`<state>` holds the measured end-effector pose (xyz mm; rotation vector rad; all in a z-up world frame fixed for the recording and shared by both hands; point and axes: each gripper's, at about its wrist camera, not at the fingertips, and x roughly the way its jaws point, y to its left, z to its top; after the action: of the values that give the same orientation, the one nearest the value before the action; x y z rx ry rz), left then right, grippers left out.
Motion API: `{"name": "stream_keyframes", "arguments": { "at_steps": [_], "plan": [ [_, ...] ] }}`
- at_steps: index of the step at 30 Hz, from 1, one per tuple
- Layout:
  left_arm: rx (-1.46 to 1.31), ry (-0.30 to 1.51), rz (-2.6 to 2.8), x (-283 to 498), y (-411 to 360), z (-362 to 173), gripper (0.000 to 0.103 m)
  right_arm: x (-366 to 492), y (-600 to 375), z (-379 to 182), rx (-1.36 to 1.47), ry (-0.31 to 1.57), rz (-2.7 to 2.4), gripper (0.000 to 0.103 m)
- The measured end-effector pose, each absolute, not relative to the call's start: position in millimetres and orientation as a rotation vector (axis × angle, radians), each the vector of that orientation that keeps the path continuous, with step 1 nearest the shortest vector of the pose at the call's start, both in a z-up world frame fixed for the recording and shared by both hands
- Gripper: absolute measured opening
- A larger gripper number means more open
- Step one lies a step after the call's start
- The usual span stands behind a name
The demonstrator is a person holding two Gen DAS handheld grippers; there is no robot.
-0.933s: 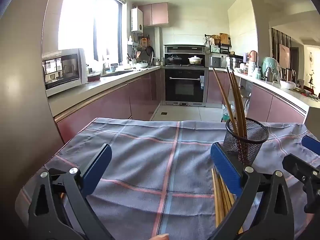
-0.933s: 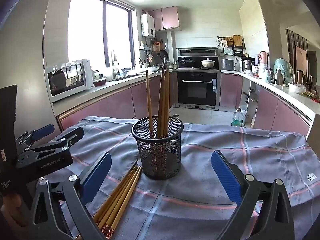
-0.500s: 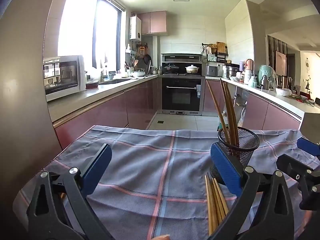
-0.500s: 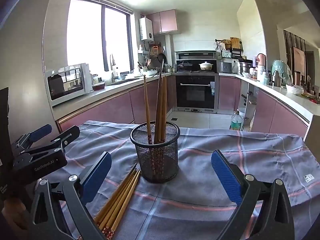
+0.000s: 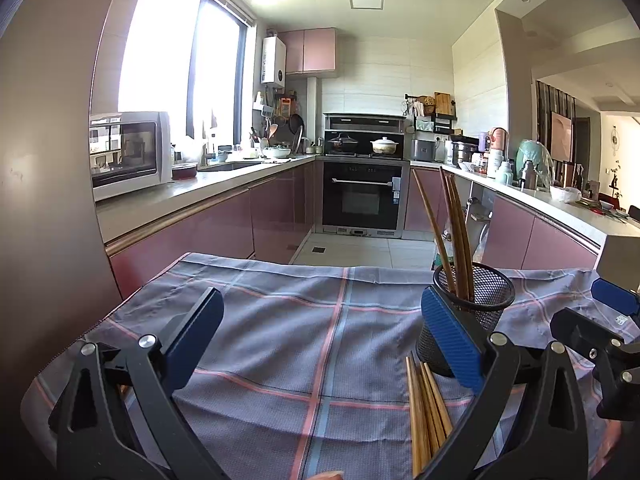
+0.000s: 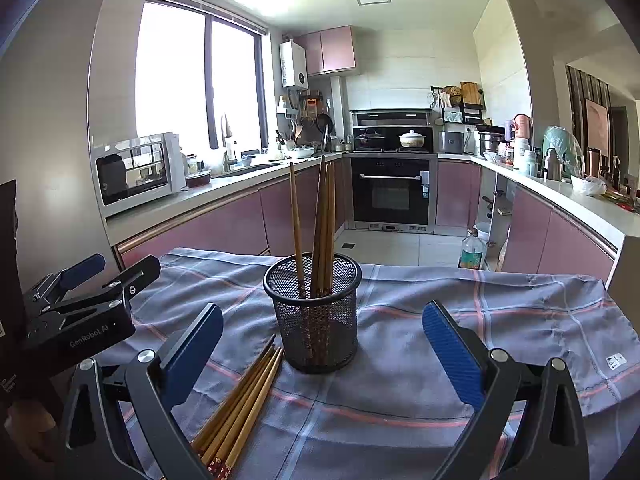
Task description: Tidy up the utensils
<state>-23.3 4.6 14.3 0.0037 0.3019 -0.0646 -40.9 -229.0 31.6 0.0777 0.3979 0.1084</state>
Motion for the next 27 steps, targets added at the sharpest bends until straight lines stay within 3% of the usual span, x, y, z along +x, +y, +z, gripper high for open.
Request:
{"name": "stream_keyframes", "arguments": {
  "at_steps": [27],
  "plan": [
    [-0.001, 0.294, -0.057, -25.6, 5.1, 16.4, 0.097, -40.8, -230.2, 31.4, 0.083, 0.393, 0.11, 0.097]
  ]
}}
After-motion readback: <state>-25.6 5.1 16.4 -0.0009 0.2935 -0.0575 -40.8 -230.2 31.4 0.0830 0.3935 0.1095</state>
